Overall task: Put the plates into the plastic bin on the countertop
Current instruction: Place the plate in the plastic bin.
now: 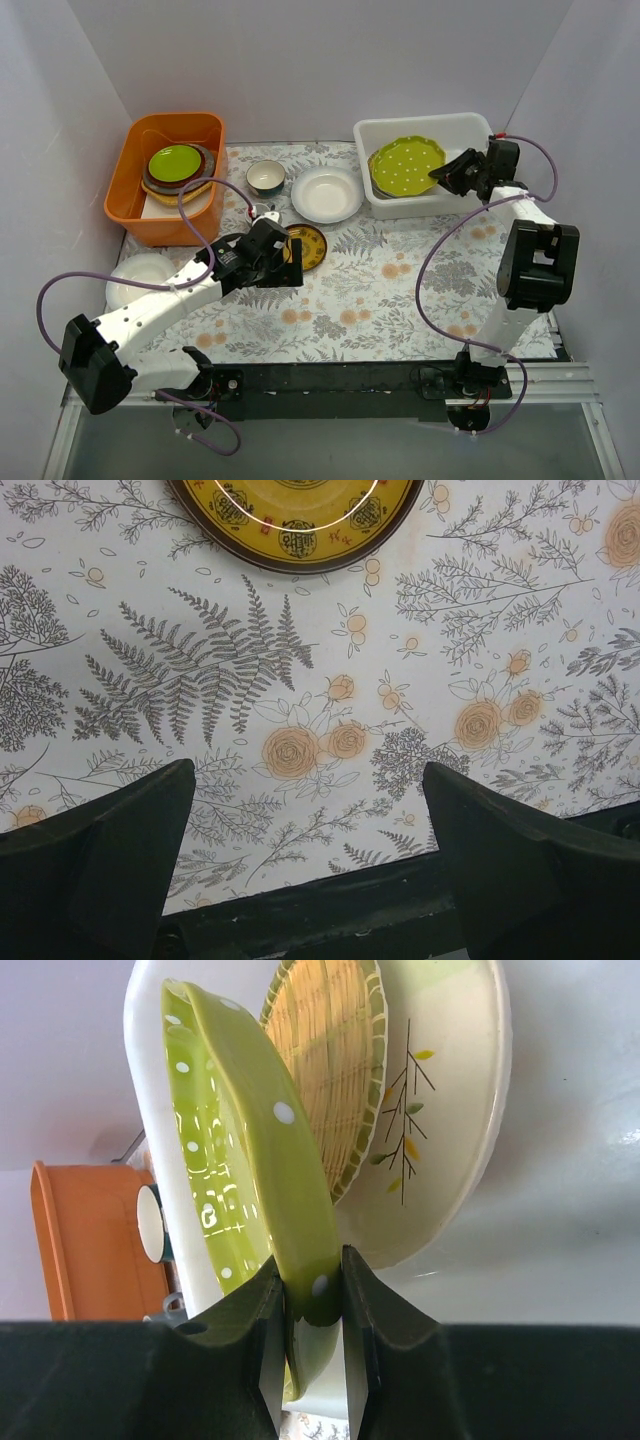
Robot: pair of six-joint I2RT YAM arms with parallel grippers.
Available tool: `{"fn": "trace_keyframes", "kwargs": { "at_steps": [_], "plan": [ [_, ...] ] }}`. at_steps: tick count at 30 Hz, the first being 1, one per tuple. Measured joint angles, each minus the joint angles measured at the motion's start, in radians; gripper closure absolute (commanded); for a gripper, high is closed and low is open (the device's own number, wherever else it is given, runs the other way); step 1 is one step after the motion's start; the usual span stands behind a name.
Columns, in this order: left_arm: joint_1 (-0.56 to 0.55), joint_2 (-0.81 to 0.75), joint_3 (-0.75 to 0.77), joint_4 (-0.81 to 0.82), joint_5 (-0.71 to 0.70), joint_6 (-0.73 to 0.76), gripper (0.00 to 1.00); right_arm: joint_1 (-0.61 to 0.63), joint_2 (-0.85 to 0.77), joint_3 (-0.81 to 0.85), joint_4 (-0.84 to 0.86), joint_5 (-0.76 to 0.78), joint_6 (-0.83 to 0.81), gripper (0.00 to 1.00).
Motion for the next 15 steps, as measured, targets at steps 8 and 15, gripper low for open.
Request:
{"fn": "trace_keyframes", "kwargs": {
  "at_steps": [8,15],
  "plan": [
    [-0.009,-0.013,-0.025,0.003,0.000,-0.016,0.02,0.000,0.080,0.048,0.019,0.000,0.017,0.99],
    [-0.019,-0.055,-0.035,0.003,-0.001,-0.029,0.02,0.000,0.122,0.076,0.037,0.001,0.047,0.99]
  ]
}}
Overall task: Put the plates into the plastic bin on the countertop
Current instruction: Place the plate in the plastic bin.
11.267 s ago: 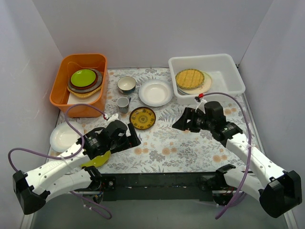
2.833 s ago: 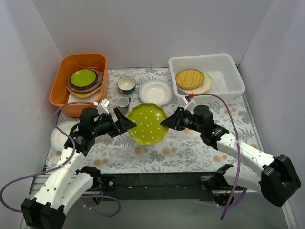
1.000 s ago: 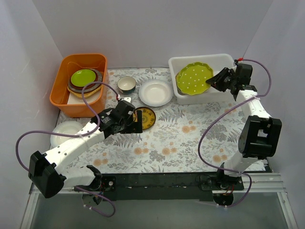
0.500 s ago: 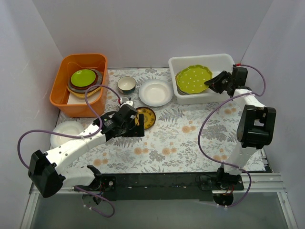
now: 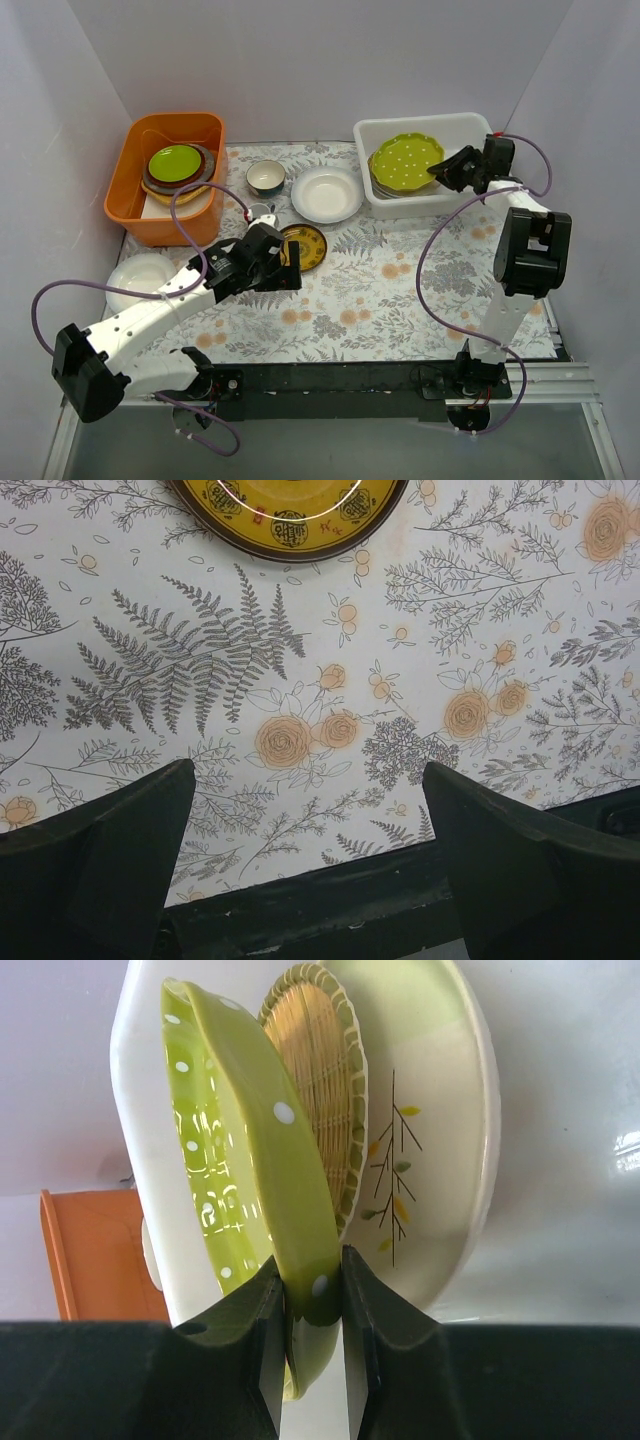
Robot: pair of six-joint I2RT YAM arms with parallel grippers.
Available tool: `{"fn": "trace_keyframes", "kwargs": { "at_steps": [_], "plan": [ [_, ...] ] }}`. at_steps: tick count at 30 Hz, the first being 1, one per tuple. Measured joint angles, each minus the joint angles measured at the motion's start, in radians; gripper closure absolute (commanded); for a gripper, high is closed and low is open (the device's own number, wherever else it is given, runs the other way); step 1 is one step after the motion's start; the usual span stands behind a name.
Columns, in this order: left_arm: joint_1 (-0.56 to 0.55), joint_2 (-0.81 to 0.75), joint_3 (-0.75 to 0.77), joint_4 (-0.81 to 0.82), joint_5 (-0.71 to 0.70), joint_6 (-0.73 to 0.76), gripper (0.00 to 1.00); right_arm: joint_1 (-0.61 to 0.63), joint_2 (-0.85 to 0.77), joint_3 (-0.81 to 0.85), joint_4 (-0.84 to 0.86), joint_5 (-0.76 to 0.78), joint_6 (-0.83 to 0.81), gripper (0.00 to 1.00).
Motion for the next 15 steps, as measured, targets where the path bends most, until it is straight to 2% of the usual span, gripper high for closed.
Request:
{"fn": "trace_keyframes", "kwargs": {
  "at_steps": [2,10,14,15],
  "plan": [
    [0.000,-0.008,-0.003,0.000,0.000,-0.002,0.02,0.000,0.015,0.015,0.005,0.002,0.004,0.99],
    [-0.002,-0.010,-0.022,0.000,0.000,-0.014,0.02,0.000,0.047,0.035,0.005,0.005,0.005,0.87],
    [-0.005,-0.010,-0.024,0.000,0.000,-0.016,0.02,0.000,0.071,0.047,0.008,-0.009,0.004,0.70],
    [-0.006,-0.011,-0.024,0.001,0.000,-0.017,0.02,0.000,0.072,0.047,0.008,-0.013,0.004,0.62]
  ]
}}
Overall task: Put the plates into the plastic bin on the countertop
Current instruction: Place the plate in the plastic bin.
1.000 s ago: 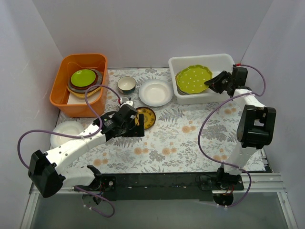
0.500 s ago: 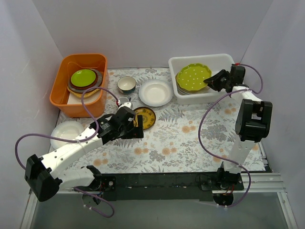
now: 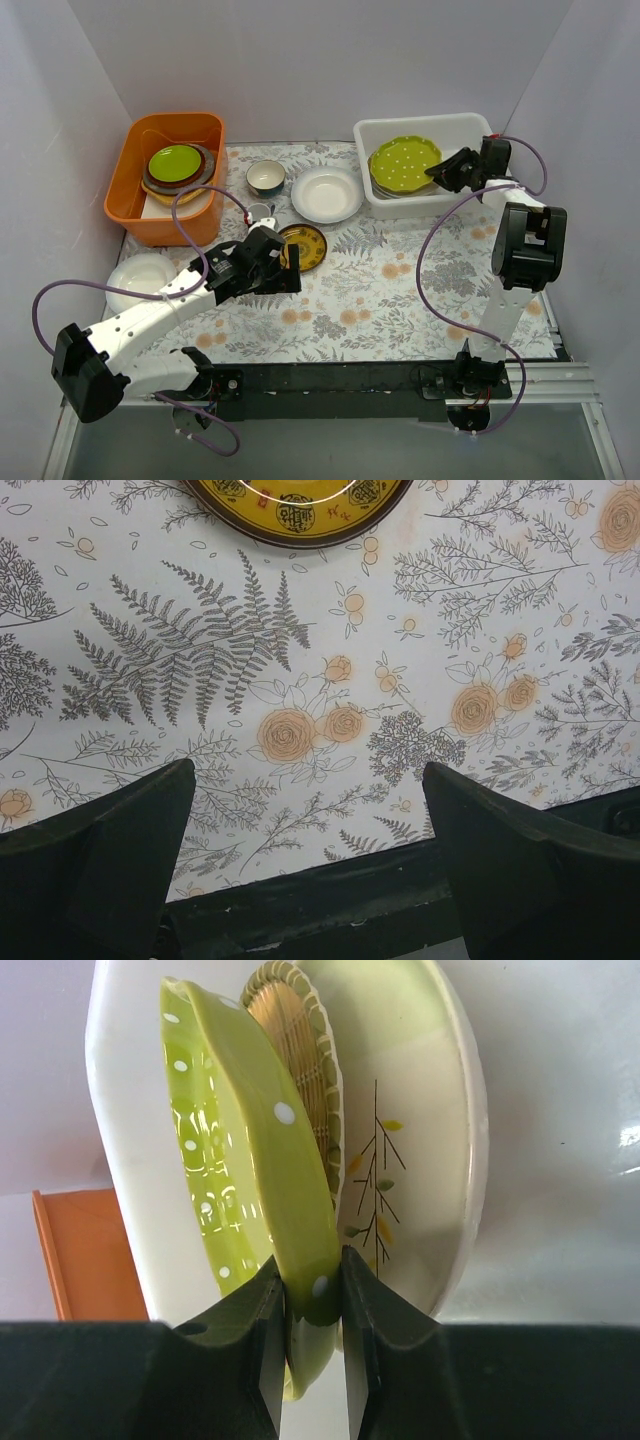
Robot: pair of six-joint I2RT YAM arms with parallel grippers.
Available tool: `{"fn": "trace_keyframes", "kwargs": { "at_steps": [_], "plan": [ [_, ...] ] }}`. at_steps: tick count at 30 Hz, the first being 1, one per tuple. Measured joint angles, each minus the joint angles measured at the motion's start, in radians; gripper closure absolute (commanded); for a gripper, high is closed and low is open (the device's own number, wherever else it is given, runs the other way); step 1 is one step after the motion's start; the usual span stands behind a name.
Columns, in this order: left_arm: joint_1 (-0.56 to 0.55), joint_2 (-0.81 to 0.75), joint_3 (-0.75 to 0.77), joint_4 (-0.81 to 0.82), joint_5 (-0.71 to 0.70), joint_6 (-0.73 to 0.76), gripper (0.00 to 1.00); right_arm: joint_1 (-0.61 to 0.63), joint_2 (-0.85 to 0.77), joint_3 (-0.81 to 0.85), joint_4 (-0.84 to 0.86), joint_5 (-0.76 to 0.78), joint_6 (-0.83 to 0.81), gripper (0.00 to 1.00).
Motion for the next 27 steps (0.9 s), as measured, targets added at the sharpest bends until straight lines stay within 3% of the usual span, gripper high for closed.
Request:
{"fn": "trace_keyframes", "kwargs": {
  "at_steps": [6,18,27],
  "plan": [
    [-0.004,-0.001,0.000,0.002,0.000,-0.001,0.02,0.000,0.002,0.013,0.006,-0.034,0.005,0.45],
    [-0.008,-0.026,0.000,0.002,0.004,-0.009,0.02,-0.005,-0.021,0.032,-0.018,-0.036,-0.031,0.38],
    [-0.009,-0.051,-0.005,0.003,0.005,-0.028,0.02,-0.019,-0.252,0.007,-0.098,0.026,-0.146,0.35]
  ]
}}
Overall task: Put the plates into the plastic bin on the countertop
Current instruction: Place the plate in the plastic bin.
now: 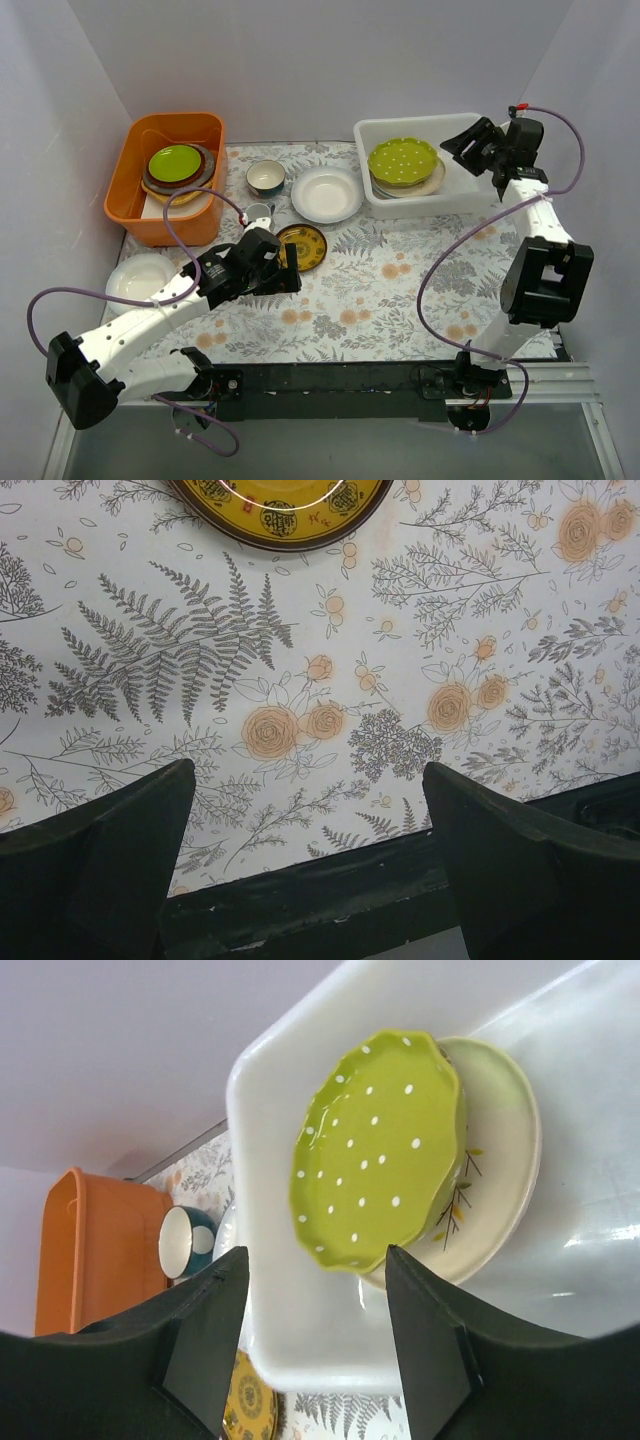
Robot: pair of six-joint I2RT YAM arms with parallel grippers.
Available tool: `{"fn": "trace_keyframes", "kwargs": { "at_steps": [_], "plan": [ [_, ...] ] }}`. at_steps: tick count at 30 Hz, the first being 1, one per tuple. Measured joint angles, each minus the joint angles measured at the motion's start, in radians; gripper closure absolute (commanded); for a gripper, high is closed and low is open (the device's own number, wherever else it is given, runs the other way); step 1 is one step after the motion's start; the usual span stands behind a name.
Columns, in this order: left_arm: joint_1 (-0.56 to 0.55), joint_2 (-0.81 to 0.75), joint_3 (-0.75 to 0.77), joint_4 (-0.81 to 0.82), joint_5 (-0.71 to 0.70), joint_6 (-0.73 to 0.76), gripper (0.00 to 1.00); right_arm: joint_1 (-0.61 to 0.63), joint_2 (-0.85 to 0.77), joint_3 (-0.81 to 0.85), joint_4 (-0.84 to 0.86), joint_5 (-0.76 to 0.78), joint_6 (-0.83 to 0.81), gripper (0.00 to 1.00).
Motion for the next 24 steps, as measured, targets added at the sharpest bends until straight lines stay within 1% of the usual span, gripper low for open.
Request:
{"fn": "trace_keyframes", "kwargs": {
  "at_steps": [6,11,18,21,24],
  "plan": [
    [0.000,0.000,-0.011,0.008,0.001,-0.024,0.02,0.000,-0.219,-0.100,-0.018,0.005,-0.062,0.35],
    [0.000,0.000,-0.016,0.031,0.010,-0.044,0.02,0.017,-0.393,-0.276,-0.014,-0.029,-0.070,0.34],
    [0.000,0.000,-0.041,0.051,0.023,-0.066,0.02,0.072,-0.551,-0.518,0.023,-0.108,-0.033,0.34],
    [0.000,0.000,-0.047,0.053,0.024,-0.071,0.02,0.114,-0.622,-0.644,0.049,-0.103,0.013,0.34],
    [-0.001,0.000,-0.053,0.067,0.027,-0.076,0.02,0.222,-0.693,-0.743,0.075,-0.069,0.067,0.34]
  ]
}}
